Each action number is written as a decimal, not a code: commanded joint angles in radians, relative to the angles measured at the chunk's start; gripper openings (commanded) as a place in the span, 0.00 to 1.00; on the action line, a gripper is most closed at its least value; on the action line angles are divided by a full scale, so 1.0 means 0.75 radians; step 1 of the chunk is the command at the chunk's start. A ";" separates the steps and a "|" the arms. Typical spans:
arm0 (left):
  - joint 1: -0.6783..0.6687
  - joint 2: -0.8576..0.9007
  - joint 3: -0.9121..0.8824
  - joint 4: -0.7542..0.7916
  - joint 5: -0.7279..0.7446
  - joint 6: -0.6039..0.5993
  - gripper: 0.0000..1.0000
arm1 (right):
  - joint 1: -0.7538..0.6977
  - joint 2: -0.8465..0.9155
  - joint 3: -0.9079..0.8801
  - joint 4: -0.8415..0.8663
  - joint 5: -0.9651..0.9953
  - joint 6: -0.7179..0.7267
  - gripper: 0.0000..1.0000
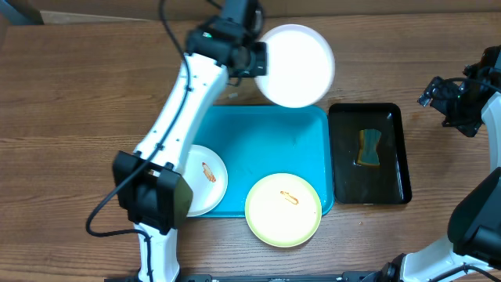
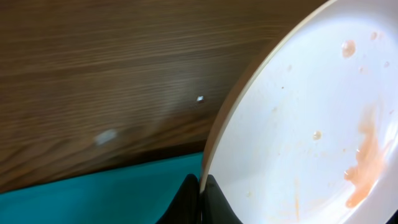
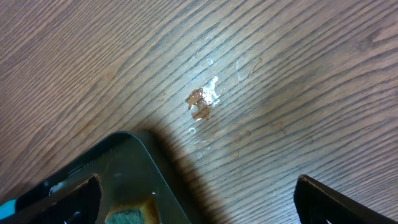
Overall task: Clean dirty plates on tray and stack at the side
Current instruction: 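Lift the white plate with left gripper and place it left of tray, then release the plate and move left gripper back toward the tray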
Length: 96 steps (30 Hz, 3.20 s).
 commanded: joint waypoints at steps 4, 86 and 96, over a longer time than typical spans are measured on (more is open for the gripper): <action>-0.304 0.057 0.023 0.086 -0.322 0.006 0.04 | 0.004 -0.013 -0.002 0.004 0.003 0.005 1.00; 1.346 0.034 -0.446 0.029 -0.074 0.080 0.04 | 0.004 -0.013 -0.002 0.004 0.003 0.005 1.00; 1.338 0.017 -0.372 -0.156 0.085 0.115 0.81 | 0.004 -0.014 -0.002 0.004 0.003 0.005 1.00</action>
